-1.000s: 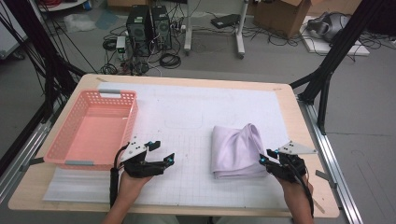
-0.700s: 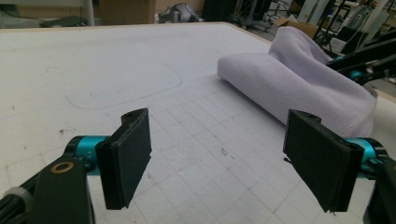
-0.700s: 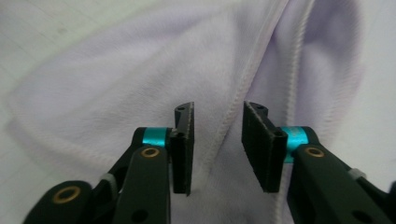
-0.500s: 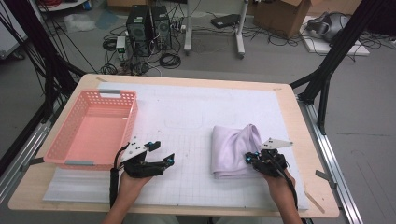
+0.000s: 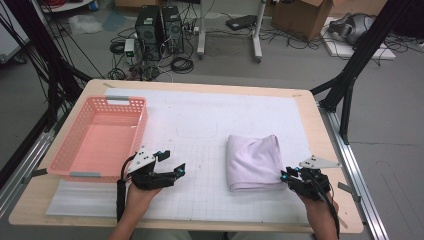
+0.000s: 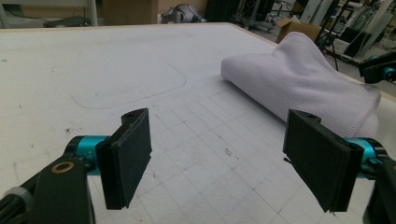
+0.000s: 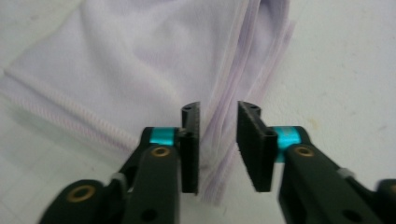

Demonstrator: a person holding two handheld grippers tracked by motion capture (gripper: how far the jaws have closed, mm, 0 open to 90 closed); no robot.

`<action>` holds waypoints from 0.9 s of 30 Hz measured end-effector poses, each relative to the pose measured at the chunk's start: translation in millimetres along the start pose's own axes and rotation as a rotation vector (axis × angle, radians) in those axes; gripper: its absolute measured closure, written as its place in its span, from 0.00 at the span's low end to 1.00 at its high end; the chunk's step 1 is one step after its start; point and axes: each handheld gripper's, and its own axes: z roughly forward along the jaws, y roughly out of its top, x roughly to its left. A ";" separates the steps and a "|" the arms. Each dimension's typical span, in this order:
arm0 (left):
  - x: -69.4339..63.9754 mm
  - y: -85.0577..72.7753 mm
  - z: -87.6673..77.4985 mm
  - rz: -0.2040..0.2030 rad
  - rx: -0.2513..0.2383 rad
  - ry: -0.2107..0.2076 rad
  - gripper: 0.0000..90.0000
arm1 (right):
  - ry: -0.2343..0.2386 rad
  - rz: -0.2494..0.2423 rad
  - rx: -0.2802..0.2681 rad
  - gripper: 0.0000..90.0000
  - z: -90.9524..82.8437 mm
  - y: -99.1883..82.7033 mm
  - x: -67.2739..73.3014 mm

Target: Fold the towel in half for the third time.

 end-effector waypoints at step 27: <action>0.6 -0.3 0.8 -0.001 -0.001 0.007 0.27 | -0.022 0.071 -0.041 0.60 16.7 25.4 -20.0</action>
